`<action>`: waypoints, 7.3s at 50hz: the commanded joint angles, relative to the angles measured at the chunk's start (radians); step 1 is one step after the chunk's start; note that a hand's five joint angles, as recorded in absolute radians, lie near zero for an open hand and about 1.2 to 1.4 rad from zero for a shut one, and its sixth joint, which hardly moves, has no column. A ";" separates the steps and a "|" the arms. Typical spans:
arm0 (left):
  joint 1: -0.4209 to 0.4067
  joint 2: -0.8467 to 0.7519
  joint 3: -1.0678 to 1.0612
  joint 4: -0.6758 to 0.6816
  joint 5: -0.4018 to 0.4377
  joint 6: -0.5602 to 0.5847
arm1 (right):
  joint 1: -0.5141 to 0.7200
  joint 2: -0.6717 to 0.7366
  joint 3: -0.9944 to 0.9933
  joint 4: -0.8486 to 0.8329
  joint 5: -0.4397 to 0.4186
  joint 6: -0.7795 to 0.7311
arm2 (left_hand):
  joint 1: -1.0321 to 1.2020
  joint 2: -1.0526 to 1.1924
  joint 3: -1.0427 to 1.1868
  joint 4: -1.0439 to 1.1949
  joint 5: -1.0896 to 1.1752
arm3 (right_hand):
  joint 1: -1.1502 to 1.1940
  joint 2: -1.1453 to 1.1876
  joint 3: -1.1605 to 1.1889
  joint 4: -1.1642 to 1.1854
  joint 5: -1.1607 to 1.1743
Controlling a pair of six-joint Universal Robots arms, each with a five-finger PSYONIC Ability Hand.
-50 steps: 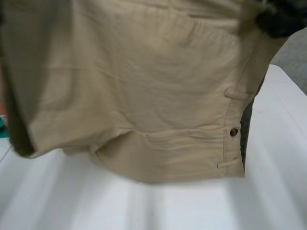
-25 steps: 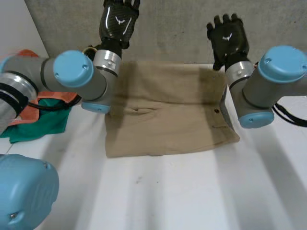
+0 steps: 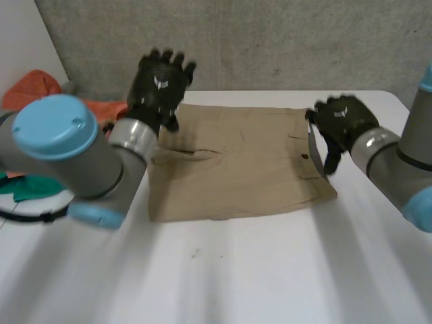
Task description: Fold the laundry.
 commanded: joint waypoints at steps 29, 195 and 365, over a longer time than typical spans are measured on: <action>0.029 -0.099 -0.204 -0.373 0.005 -0.253 | -0.089 0.279 0.052 -0.143 -0.215 -0.110 | 0.357 0.346 0.340 0.348 0.330 | 1.192 1.175 1.181 1.162 1.157; -0.083 -0.174 0.158 -0.254 -0.176 0.173 | -0.144 -0.038 0.227 -0.022 -0.101 -0.256 | 1.199 1.188 1.182 1.190 1.172 | 1.192 1.175 1.181 1.162 1.157; -0.039 0.135 0.095 -0.551 0.404 -0.301 | -0.065 0.040 0.427 -0.232 -0.250 0.614 | -0.008 -0.018 -0.024 -0.016 -0.034 | -0.029 -0.047 -0.041 -0.060 -0.065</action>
